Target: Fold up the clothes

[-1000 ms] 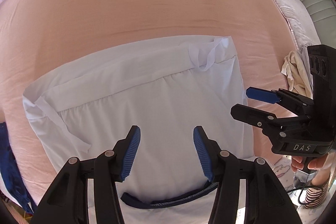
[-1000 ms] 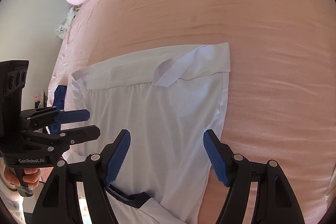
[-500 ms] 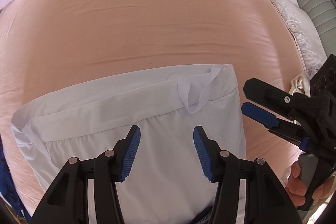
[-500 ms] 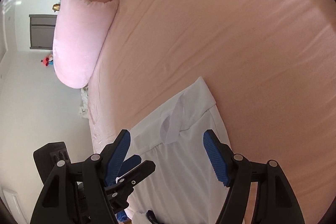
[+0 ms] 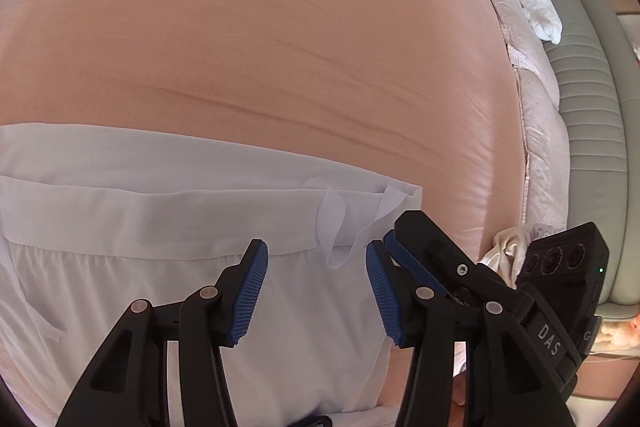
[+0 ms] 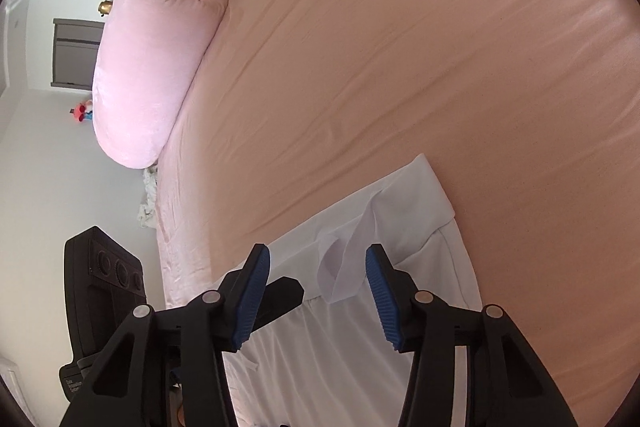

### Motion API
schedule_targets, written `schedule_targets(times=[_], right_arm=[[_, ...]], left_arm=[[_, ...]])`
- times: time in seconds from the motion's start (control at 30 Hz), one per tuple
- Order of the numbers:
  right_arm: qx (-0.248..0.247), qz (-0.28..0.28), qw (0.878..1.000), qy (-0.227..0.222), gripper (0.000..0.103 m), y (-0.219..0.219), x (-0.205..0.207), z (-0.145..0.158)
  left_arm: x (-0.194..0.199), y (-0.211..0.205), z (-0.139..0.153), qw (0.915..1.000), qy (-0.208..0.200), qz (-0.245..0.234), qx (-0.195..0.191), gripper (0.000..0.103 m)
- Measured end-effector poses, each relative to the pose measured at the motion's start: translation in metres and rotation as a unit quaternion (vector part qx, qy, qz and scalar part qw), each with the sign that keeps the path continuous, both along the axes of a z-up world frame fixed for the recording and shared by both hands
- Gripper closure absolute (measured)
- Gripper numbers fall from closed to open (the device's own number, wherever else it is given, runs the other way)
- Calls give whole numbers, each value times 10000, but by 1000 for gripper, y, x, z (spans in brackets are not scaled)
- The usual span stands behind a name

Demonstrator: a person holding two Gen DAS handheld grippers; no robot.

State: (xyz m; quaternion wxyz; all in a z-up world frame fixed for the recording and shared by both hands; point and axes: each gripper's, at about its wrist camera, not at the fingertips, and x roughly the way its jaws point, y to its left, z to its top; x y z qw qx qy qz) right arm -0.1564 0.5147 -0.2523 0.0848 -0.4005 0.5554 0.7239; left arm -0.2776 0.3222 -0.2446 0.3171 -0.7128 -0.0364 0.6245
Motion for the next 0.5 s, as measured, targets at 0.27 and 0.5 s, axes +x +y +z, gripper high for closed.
schedule_targets(times=[0.27, 0.5], right_arm=[[-9, 136, 9996, -257, 61, 14, 7, -12], [-53, 227, 9994, -262, 71, 15, 11, -23]], left_arm=[[-3, 19, -8, 9980, 377, -234, -442, 64], [5, 25, -9, 9932, 690, -397, -853, 89]])
